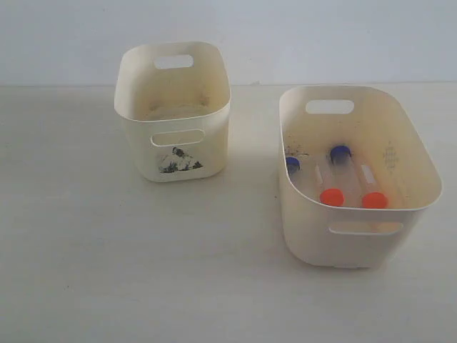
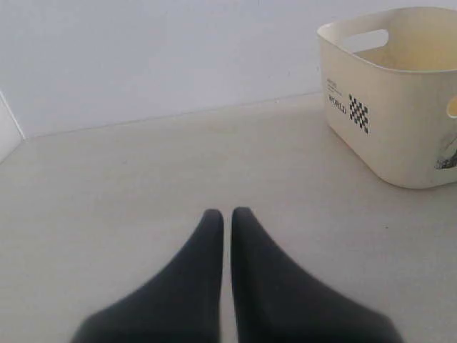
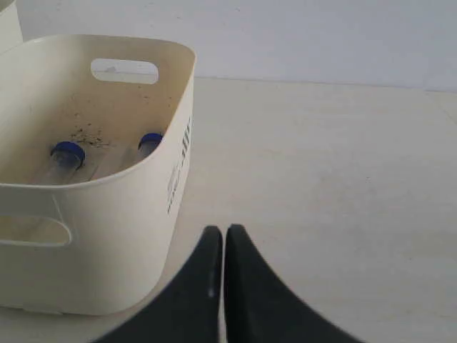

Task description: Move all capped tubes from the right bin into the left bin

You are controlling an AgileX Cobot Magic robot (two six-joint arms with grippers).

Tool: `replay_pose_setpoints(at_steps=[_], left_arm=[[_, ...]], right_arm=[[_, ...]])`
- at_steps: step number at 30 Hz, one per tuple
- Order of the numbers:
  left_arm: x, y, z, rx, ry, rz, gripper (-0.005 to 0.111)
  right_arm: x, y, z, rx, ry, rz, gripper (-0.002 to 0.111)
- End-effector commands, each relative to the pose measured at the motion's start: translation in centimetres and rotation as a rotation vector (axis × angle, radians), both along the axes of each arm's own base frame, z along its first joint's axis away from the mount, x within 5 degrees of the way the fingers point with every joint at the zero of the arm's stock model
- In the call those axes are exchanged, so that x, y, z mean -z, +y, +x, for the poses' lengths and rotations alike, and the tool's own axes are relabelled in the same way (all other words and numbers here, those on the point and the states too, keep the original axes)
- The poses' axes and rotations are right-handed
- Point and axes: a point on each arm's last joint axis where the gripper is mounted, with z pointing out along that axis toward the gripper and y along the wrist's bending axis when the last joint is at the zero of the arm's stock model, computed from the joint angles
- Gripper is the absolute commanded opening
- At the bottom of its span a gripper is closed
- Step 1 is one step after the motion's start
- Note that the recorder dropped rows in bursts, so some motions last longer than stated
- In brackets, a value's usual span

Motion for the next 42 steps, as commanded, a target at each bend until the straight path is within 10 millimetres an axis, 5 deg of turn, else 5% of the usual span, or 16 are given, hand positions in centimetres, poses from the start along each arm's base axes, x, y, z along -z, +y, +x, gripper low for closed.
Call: replay_pose_setpoints(at_steps=[1, 20, 27, 42], left_arm=[[-0.2, 0.0, 0.0, -0.002, -0.015, -0.013, 0.004], [-0.2, 0.0, 0.0, -0.002, -0.015, -0.013, 0.004], [-0.2, 0.0, 0.0, -0.002, -0.015, -0.013, 0.004], [-0.2, 0.0, 0.0, -0.002, -0.015, -0.013, 0.004]], right_arm=[[-0.1, 0.0, 0.0, 0.001, -0.008, -0.009, 0.001], [-0.1, 0.0, 0.0, 0.000, -0.011, -0.021, 0.001], [-3.8, 0.2, 0.1, -0.019, -0.416, -0.045, 0.001], [-5.7, 0.3, -0.4, -0.029, -0.630, -0.060, 0.001]])
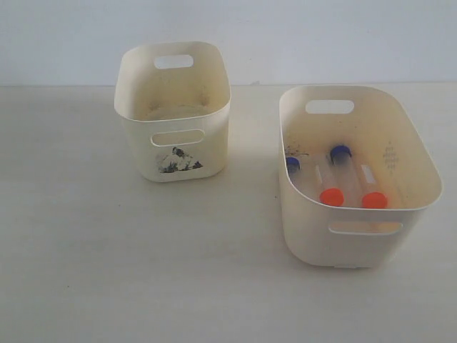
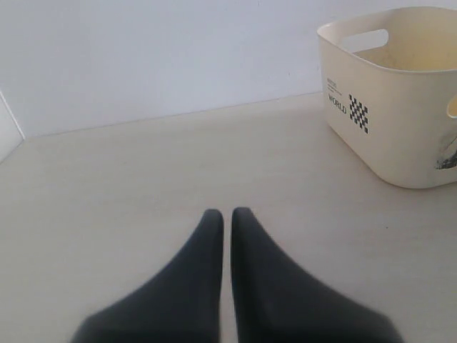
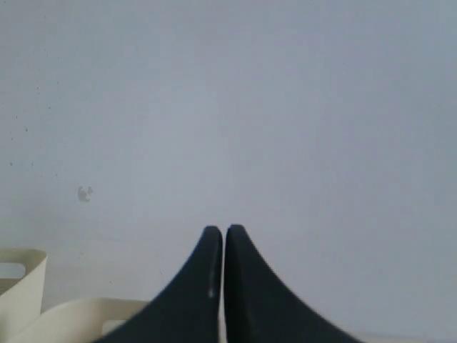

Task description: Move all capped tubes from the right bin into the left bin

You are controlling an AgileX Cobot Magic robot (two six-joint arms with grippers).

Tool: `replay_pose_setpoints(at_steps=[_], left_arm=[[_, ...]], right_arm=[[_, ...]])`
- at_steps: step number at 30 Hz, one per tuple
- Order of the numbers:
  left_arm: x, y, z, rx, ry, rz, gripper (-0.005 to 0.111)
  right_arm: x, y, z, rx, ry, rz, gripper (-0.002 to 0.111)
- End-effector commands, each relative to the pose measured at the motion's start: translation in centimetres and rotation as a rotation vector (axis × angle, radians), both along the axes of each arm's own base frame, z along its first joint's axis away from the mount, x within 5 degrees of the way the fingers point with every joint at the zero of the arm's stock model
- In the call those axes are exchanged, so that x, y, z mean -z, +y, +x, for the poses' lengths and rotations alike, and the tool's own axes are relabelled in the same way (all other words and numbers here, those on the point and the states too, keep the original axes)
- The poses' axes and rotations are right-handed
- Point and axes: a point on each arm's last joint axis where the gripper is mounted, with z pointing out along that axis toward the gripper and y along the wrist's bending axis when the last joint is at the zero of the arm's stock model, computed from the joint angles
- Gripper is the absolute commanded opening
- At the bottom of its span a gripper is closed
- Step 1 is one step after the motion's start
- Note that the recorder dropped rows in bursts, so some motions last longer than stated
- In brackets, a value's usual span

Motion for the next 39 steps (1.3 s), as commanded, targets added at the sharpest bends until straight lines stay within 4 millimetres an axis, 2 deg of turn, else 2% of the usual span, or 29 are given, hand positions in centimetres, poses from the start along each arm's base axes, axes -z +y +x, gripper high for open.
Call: replay_pose_setpoints(at_steps=[1, 9, 15, 17, 19, 24, 26, 29, 35, 39], left_arm=[[-0.2, 0.0, 0.0, -0.002, -0.015, -0.013, 0.004], [-0.2, 0.0, 0.0, -0.002, -0.015, -0.013, 0.004], [-0.2, 0.0, 0.0, -0.002, -0.015, -0.013, 0.004], [-0.2, 0.0, 0.0, -0.002, -0.015, -0.013, 0.004], [-0.2, 0.0, 0.0, -0.002, -0.015, -0.013, 0.004], [-0.2, 0.0, 0.0, -0.002, -0.015, -0.013, 0.004], [-0.2, 0.0, 0.0, -0.002, -0.015, -0.013, 0.004], [-0.2, 0.0, 0.0, -0.002, -0.015, -0.013, 0.004], [-0.2, 0.0, 0.0, -0.002, -0.015, -0.013, 0.004], [-0.2, 0.0, 0.0, -0.002, -0.015, -0.013, 0.004]], right_arm=[[-0.3, 0.0, -0.2, 0.004, -0.038, -0.016, 0.001], [-0.8, 0.0, -0.3, 0.020, -0.067, -0.062, 0.001], [-5.7, 0.1, -1.8, 0.054, -0.209, -0.132, 0.001], [-7.2, 0.1, -1.6, 0.055, -0.188, -0.131, 0.001], [-8.2, 0.0, -0.7, 0.054, -0.091, -0.126, 0.001], [-8.7, -0.3, 3.1, 0.046, 0.237, -0.111, 0.001], [-8.5, -0.5, 4.6, 0.037, 0.356, -0.074, 0.001], [-7.2, -0.6, 6.9, 0.030, 0.544, -0.047, 0.001], [-5.8, -0.8, 9.9, 0.023, 0.623, -0.045, 0.001], [-6.1, -0.8, 11.1, 0.020, 0.539, -0.049, 0.001]])
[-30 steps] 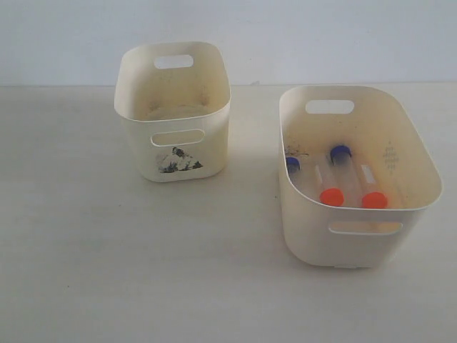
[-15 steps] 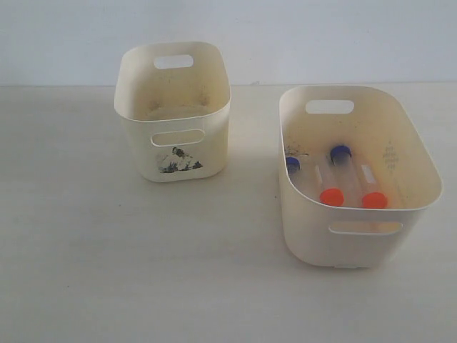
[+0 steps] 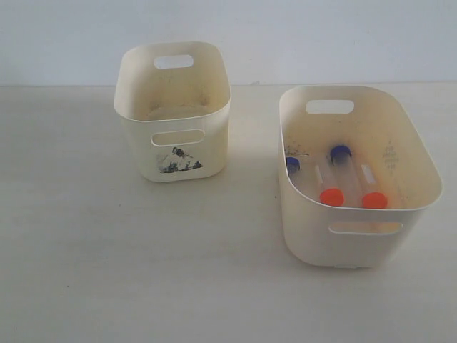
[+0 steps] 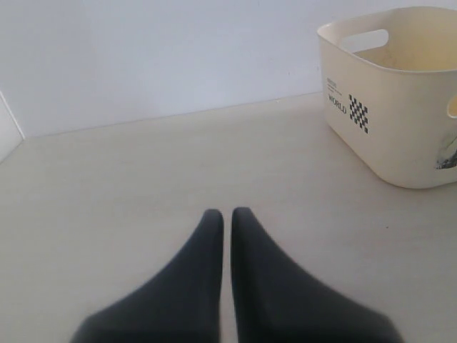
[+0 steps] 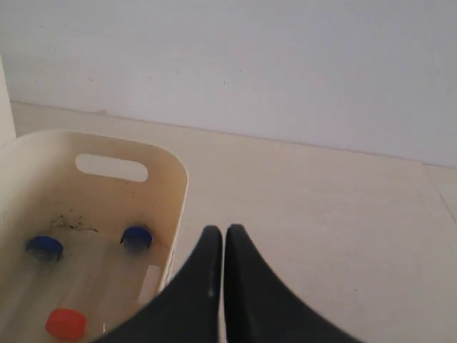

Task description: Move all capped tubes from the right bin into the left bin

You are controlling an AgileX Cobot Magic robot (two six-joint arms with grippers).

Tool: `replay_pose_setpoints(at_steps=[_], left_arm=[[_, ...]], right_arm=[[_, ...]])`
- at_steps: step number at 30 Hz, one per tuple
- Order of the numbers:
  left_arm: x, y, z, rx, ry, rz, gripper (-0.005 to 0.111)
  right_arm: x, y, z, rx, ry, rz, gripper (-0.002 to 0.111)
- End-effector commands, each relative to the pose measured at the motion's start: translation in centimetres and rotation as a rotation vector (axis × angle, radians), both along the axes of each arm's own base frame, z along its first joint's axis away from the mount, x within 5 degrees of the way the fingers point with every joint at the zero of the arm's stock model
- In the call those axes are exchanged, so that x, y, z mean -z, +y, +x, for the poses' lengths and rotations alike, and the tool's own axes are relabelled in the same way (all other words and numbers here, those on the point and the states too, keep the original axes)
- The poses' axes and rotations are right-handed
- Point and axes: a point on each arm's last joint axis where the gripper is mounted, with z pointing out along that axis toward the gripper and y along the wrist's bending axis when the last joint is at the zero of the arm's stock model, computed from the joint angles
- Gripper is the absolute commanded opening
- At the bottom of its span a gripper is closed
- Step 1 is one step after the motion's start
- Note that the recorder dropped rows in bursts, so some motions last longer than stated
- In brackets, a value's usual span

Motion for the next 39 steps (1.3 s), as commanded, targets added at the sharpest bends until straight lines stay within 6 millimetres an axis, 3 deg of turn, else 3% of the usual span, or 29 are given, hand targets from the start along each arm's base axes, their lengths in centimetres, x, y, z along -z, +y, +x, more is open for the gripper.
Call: replay_pose_setpoints(at_steps=[1, 6, 15, 21, 23, 24, 25, 27, 29, 36, 39], left_arm=[[-0.2, 0.0, 0.0, -0.002, -0.015, -0.013, 0.004], [-0.2, 0.0, 0.0, -0.002, -0.015, -0.013, 0.004], [-0.2, 0.0, 0.0, -0.002, -0.015, -0.013, 0.004], [-0.2, 0.0, 0.0, -0.002, -0.015, -0.013, 0.004], [-0.2, 0.0, 0.0, -0.002, -0.015, -0.013, 0.004], [-0.2, 0.0, 0.0, -0.002, -0.015, -0.013, 0.004], [-0.2, 0.0, 0.0, -0.002, -0.015, -0.013, 0.004], [-0.2, 0.0, 0.0, -0.002, -0.015, -0.013, 0.004], [-0.2, 0.0, 0.0, -0.002, -0.015, -0.013, 0.004], [-0.2, 0.0, 0.0, -0.002, -0.015, -0.013, 0.004], [-0.2, 0.0, 0.0, -0.002, -0.015, -0.013, 0.004]], right_arm=[[-1.1, 0.0, 1.2, -0.004, -0.135, 0.002, 0.001], [-2.0, 0.0, 1.3, -0.003, -0.238, 0.032, 0.001], [-2.1, 0.0, 1.3, 0.036, -0.255, 0.245, 0.001], [-2.6, 0.0, 1.3, 0.026, -0.308, 0.244, 0.001], [-3.0, 0.1, 1.5, 0.026, -0.365, 0.320, 0.001], [-3.4, 0.1, 1.7, 0.020, -0.418, 0.438, 0.001], [-3.8, 0.5, 1.9, -0.022, -0.442, 0.474, 0.001], [-4.6, 2.3, 2.5, -0.259, -0.441, 0.263, 0.001], [-5.3, 3.3, 3.6, -0.366, -0.359, 0.255, 0.001], [-6.0, 3.1, 7.1, -0.342, -0.064, 0.268, 0.000], [-6.7, 3.8, 8.2, -0.387, -0.007, 0.412, 0.000]])
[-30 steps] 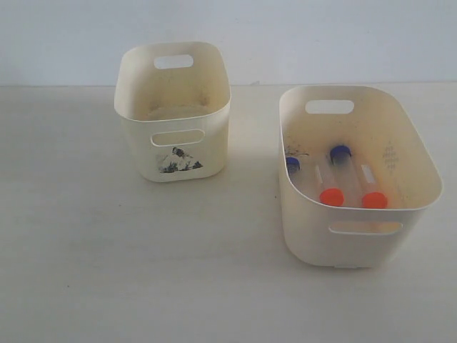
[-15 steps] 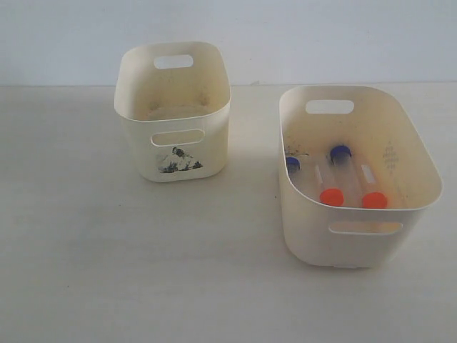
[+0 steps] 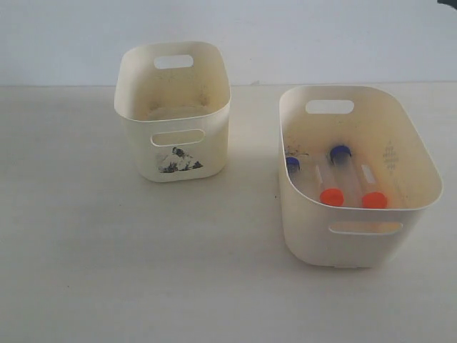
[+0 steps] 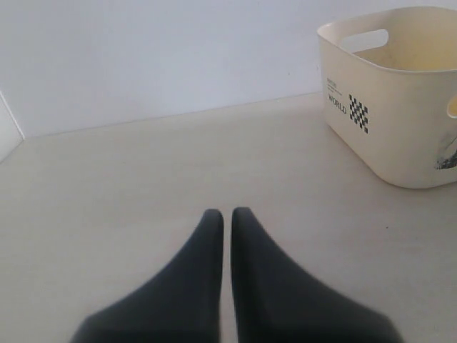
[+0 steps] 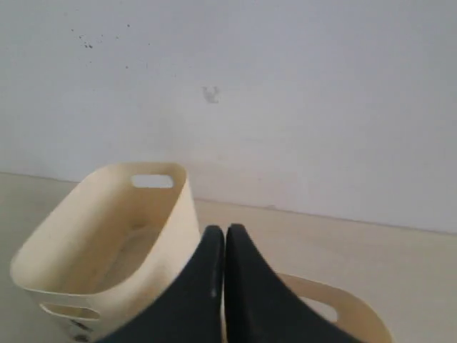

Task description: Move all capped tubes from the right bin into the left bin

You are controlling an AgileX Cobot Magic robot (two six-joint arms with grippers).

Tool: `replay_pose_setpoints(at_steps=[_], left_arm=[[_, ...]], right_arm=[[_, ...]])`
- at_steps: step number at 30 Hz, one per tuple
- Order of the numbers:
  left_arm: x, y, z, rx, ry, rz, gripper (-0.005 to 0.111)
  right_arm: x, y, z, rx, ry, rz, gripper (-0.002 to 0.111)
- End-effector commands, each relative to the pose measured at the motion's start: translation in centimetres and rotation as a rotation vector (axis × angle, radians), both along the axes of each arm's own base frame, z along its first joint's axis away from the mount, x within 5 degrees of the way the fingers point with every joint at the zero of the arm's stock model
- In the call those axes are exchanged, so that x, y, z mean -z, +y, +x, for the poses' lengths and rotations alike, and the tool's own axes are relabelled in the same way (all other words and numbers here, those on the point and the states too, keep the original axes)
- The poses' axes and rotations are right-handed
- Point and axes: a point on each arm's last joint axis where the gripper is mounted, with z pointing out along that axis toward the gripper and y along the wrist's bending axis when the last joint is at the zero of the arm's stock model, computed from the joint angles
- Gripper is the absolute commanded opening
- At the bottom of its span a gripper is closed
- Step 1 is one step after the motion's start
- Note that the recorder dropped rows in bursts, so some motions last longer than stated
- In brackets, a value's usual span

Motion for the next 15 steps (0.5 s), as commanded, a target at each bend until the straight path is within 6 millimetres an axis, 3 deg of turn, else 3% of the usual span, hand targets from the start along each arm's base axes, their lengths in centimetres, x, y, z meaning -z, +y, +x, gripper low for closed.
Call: replay_pose_setpoints(at_steps=[1, 6, 11, 13, 14, 15], left_arm=[[-0.2, 0.0, 0.0, -0.002, -0.015, -0.013, 0.004], [-0.2, 0.0, 0.0, -0.002, -0.015, -0.013, 0.004], [-0.2, 0.0, 0.0, -0.002, -0.015, -0.013, 0.004], [-0.2, 0.0, 0.0, -0.002, -0.015, -0.013, 0.004], [-0.2, 0.0, 0.0, -0.002, -0.015, -0.013, 0.004], [-0.2, 0.0, 0.0, -0.002, -0.015, -0.013, 0.004]], right_arm=[[-0.5, 0.9, 1.6, -0.087, 0.111, 0.078, 0.000], [0.0, 2.0, 3.3, -0.135, 0.105, -0.016, 0.000], [0.8, 2.4, 4.1, -0.309, -0.210, -0.795, 0.000], [0.5, 1.0, 4.8, -0.151, -0.191, -0.912, 0.000], [-0.4, -1.8, 5.3, 0.265, -0.069, -0.861, 0.000], [-0.9, -3.1, 4.9, 0.469, -0.010, -0.836, 0.000]])
